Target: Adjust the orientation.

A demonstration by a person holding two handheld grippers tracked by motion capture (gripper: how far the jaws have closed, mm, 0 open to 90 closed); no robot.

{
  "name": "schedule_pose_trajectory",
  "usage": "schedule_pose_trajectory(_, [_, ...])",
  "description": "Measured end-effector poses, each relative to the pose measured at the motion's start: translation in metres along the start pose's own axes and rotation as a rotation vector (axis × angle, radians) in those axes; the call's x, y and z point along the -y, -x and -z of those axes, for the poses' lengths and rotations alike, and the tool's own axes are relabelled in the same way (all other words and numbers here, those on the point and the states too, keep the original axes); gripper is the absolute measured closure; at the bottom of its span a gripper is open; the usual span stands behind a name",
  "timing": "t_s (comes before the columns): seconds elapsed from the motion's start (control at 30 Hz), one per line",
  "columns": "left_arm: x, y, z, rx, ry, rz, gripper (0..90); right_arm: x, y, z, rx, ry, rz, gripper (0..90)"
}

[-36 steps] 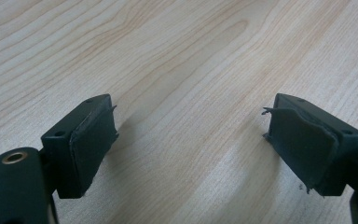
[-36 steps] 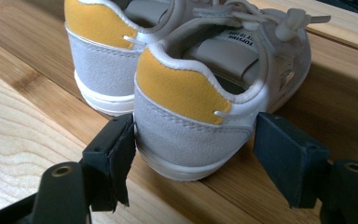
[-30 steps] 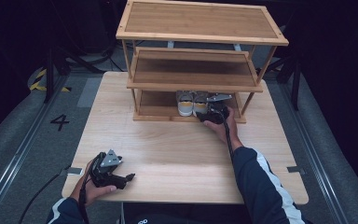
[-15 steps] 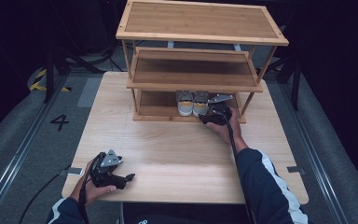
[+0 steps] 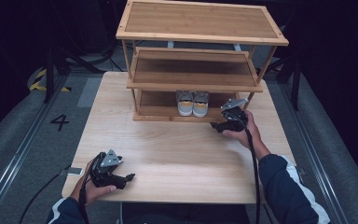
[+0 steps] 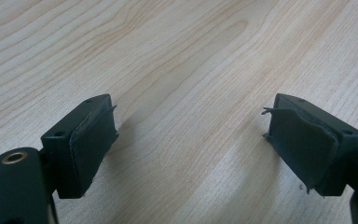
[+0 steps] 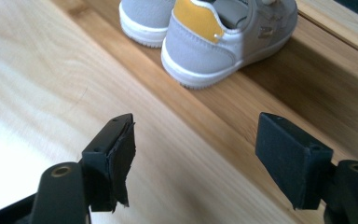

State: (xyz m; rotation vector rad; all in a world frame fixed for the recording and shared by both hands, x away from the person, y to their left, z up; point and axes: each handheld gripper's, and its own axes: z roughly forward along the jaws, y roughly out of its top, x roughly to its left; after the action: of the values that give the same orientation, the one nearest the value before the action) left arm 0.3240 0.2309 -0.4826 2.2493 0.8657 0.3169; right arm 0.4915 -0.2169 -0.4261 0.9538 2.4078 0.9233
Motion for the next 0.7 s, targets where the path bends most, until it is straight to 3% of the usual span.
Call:
schedule_pose_trajectory(0.23, [0.0, 0.0, 0.0, 0.001, 0.0, 0.0, 15.3, 0.015, 0.0, 0.024, -0.005, -0.026, 0.061, 28.1])
schedule_pose_trajectory(0.7, [0.0, 0.0, 0.0, 0.0, 0.0, 0.0, 15.3, 0.056, -0.002, 0.055, 0.005, -0.057, 0.085, 25.3])
